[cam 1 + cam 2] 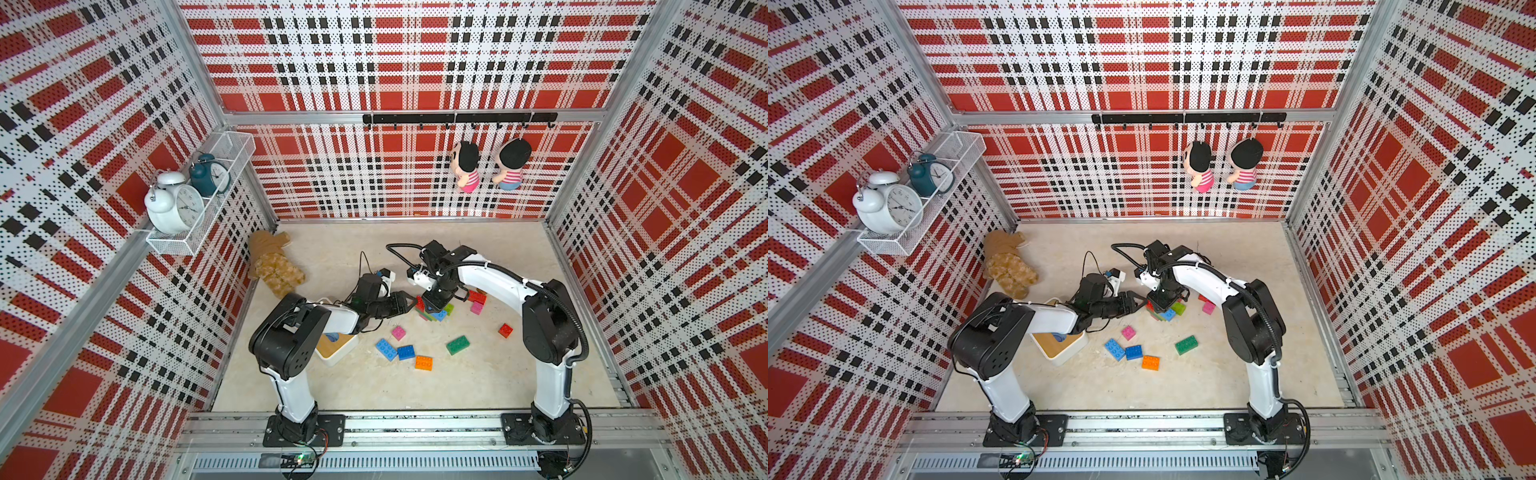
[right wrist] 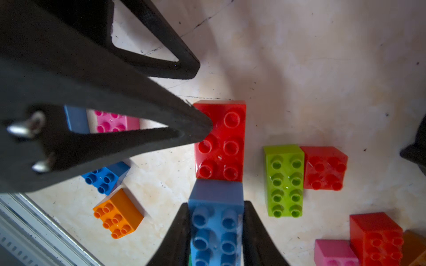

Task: Assemble a heart with building blocks
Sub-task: Assemble the building block at the center of the board.

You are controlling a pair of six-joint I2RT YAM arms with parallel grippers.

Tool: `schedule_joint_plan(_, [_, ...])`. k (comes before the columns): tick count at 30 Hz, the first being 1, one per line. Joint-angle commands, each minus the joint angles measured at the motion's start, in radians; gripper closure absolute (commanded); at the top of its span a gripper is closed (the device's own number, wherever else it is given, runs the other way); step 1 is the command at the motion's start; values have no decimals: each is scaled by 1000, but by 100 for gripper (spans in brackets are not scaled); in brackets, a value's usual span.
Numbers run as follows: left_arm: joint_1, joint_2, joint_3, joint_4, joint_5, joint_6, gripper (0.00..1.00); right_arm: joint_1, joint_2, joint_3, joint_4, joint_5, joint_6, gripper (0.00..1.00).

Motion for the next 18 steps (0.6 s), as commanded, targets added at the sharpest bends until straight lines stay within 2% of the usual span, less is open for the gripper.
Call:
schedule_joint_plan(1, [19,-69,-29,-4,-60,17,39,43,74,-27,-22,-40,-7,100])
schedule_joint_plan(5, [38,-102,-47,2,-75,16,38,46,74,-13,-18,-33,2,100])
schedule_joint_plan(10, [44,-108,-51,2,-73,17,38,46,62,5,7,-35,21,76])
schedule_joint_plan(15, [47,-115,-53,4,-76,17,38,46,36,20,41,-56,36,59])
schedule_joint_plan(18, [49,-127,-56,5,-82,17,38,44,19,27,51,-66,38,36])
